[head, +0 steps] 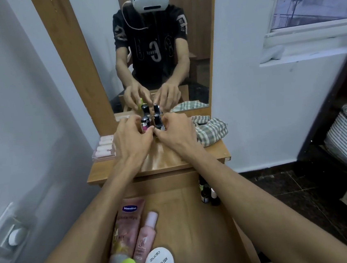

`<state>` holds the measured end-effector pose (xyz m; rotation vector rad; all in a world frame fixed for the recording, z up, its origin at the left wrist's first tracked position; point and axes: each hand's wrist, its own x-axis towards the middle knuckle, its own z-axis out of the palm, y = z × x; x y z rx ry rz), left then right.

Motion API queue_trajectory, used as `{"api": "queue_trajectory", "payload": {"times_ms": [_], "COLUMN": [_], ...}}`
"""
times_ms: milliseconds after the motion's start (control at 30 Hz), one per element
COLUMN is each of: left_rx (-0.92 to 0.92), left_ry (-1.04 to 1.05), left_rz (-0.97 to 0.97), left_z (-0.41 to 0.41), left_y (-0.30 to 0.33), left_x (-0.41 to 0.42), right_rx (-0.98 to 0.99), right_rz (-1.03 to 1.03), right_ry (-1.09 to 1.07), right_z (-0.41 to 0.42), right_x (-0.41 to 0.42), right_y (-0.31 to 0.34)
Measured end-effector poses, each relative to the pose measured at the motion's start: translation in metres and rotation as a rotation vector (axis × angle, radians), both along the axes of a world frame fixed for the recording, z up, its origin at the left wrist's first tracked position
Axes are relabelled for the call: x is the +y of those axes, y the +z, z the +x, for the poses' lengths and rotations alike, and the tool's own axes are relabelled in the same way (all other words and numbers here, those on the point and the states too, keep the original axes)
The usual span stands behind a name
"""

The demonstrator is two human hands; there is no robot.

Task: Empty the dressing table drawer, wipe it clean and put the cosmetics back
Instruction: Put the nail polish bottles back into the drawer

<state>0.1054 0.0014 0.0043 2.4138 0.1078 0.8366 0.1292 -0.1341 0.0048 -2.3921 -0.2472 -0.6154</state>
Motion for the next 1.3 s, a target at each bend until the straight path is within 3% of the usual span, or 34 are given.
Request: {"api": "queue_trajectory", "payload": {"times_ms": [233, 467, 667, 833, 1033, 1300], "left_rx": [-0.089, -0.197, 0.020, 0.266, 0.316, 0.286], "left_ry": [0.041, -0.151, -0.395, -0.485, -0.500, -0.486], "left_rz": [-0.072, -0.154, -0.251, -0.182, -0.218, -0.274], "left_z": [-0.005, -0.052, -0.109, -0.123, -0.117, -0.113], "left_y": [-0.005, -0.002, -0.028, -0.074, -0.091, -0.098], "left_x": [-0.008, -0.025, -0.062, -0.081, -0.093, -0.095], "right_rx": [0.028, 0.184, 0.346, 0.313, 0.257, 0.240], "right_rz": [0.082, 0.200, 0.063, -0.151, -0.235, -0.167], "right_ry": [0.046, 0.185, 0.196, 0.196, 0.189, 0.194], "right_z": [-0.013, -0.096, -0.138, -0.149, -0.152, -0.149], "right_x": [-0.024, -0.094, -0.125, -0.135, -0.130, -0.131], "right_y": [0.002, 0.006, -0.027, -0.058, -0.077, -0.090]}}
